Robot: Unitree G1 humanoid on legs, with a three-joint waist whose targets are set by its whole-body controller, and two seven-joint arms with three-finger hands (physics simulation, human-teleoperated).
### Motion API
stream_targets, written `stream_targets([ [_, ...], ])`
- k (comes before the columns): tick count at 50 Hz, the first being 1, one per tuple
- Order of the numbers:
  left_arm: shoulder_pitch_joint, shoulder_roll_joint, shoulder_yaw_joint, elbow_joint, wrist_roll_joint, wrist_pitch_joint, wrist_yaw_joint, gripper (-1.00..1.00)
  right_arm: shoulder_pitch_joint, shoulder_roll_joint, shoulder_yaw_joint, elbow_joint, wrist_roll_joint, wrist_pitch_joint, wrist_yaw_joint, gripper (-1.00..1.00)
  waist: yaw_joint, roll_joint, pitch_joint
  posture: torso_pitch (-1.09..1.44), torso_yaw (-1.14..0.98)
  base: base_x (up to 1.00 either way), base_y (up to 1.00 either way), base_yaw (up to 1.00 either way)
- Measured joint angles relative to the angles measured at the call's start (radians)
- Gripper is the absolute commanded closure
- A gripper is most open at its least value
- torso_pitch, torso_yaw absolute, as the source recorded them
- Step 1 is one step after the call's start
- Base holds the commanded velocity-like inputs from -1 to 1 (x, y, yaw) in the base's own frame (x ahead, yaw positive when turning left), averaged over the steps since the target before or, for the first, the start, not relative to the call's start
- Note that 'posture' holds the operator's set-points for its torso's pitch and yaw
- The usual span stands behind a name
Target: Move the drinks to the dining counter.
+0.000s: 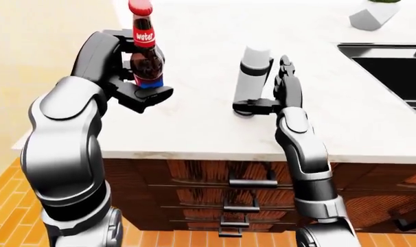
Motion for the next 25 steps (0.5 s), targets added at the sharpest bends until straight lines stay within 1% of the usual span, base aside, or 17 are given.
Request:
stream_targets([
  [5,-0.020,-0.026,-0.002,0.064,0.000,-0.039,0.024,1.00,0.076,-0.010,-0.006,-0.228,0.000,0.120,0.042,-1.00,0.004,-0.005,-0.001,0.00,0.00,0.00,0.00,0.00],
  [12,-0.076,-0.072,-0.008,0.250,-0.020,-0.171,0.107,1.00,0.158,-0.028,-0.043,-0.476,0.010,0.263,0.082,-1.00,0.004,-0.012,-0.003,0.00,0.00,0.00,0.00,0.00],
  [14,-0.105,-0.094,-0.005,0.355,-0.040,-0.238,0.138,1.00,0.174,-0.033,-0.050,-0.529,0.015,0.300,0.091,-1.00,0.006,-0.014,-0.004,0.00,0.00,0.00,0.00,0.00],
  [17,-0.146,-0.109,-0.015,0.519,-0.066,-0.341,0.187,1.00,0.190,-0.039,-0.059,-0.596,0.029,0.345,0.107,-1.00,0.006,-0.015,-0.005,0.00,0.00,0.00,0.00,0.00],
  [21,-0.189,-0.130,-0.035,0.694,-0.089,-0.458,0.239,1.00,0.195,-0.060,-0.096,-0.694,0.056,0.419,0.119,-1.00,0.006,-0.017,-0.003,0.00,0.00,0.00,0.00,0.00],
  [25,-0.225,-0.151,-0.051,0.850,-0.099,-0.565,0.264,1.00,0.194,-0.079,-0.134,-0.812,0.086,0.508,0.117,-1.00,0.006,-0.019,-0.005,0.00,0.00,0.00,0.00,0.00],
])
